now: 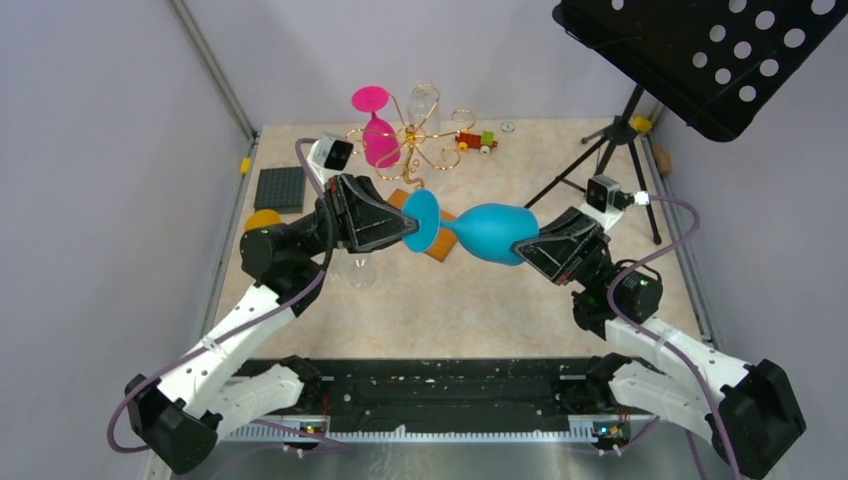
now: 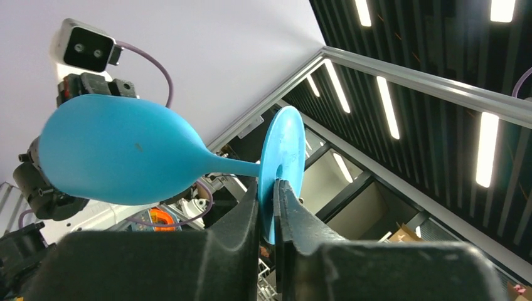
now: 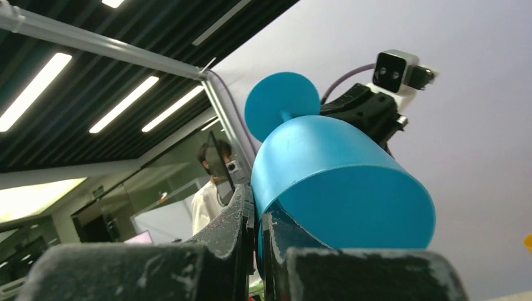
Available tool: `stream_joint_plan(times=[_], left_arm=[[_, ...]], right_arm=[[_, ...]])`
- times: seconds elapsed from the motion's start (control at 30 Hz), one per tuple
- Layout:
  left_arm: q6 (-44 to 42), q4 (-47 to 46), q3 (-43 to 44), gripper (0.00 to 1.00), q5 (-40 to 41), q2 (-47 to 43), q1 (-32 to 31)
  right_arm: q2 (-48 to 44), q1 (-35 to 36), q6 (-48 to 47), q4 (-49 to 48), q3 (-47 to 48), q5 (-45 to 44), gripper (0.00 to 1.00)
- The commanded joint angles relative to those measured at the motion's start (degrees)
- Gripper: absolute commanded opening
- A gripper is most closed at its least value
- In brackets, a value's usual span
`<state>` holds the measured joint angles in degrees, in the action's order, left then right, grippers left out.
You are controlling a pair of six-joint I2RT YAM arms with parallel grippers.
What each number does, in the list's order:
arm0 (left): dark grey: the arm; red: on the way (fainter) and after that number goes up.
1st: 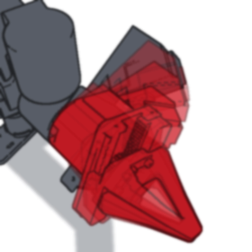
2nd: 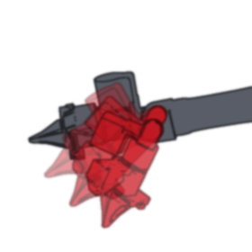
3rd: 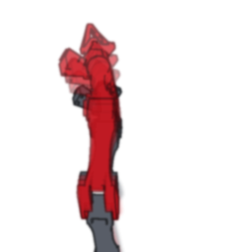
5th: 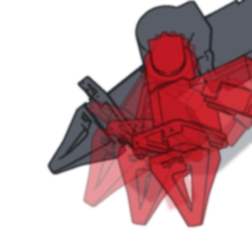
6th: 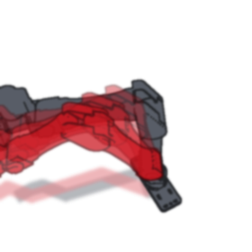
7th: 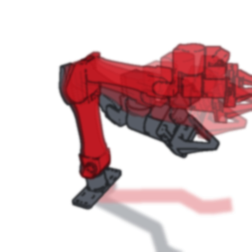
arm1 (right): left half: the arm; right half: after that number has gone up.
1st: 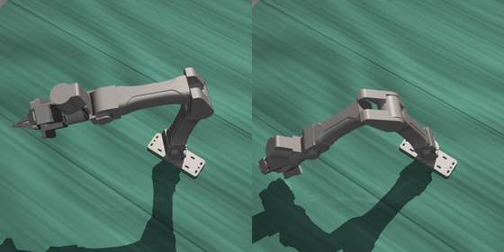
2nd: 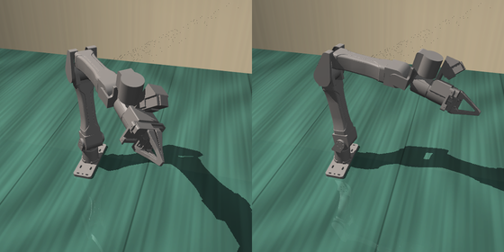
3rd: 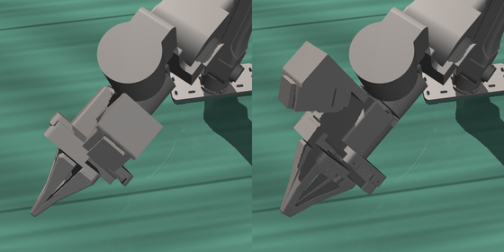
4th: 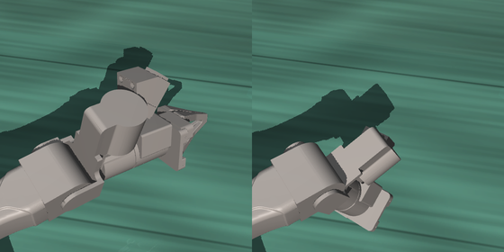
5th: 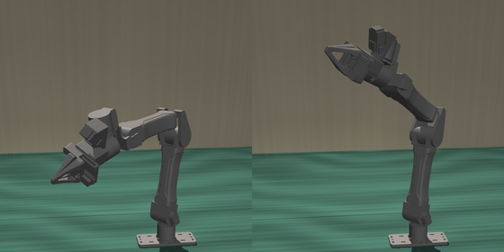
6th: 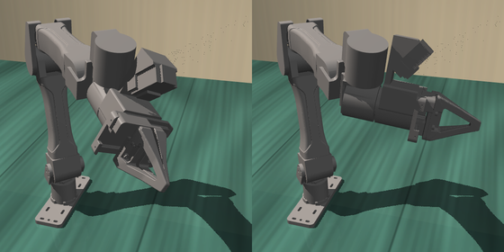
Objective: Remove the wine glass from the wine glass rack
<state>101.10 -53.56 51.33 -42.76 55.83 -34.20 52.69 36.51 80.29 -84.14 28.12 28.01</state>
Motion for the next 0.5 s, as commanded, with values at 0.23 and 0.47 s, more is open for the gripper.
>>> stream_joint_plan(times=[0.23,0.47], left_arm=[[-27.65,21.13,4.86,0.74,5.46,-8.87,0.27],[-61.23,59.1,13.5,0.81,18.42,-14.01,0.31]], right_arm=[[-1.51,0.05,-2.82,0.46,4.88,2.13,0.0],[-9.88,0.05,-19.73,32.64,11.23,3.9,0.0]])
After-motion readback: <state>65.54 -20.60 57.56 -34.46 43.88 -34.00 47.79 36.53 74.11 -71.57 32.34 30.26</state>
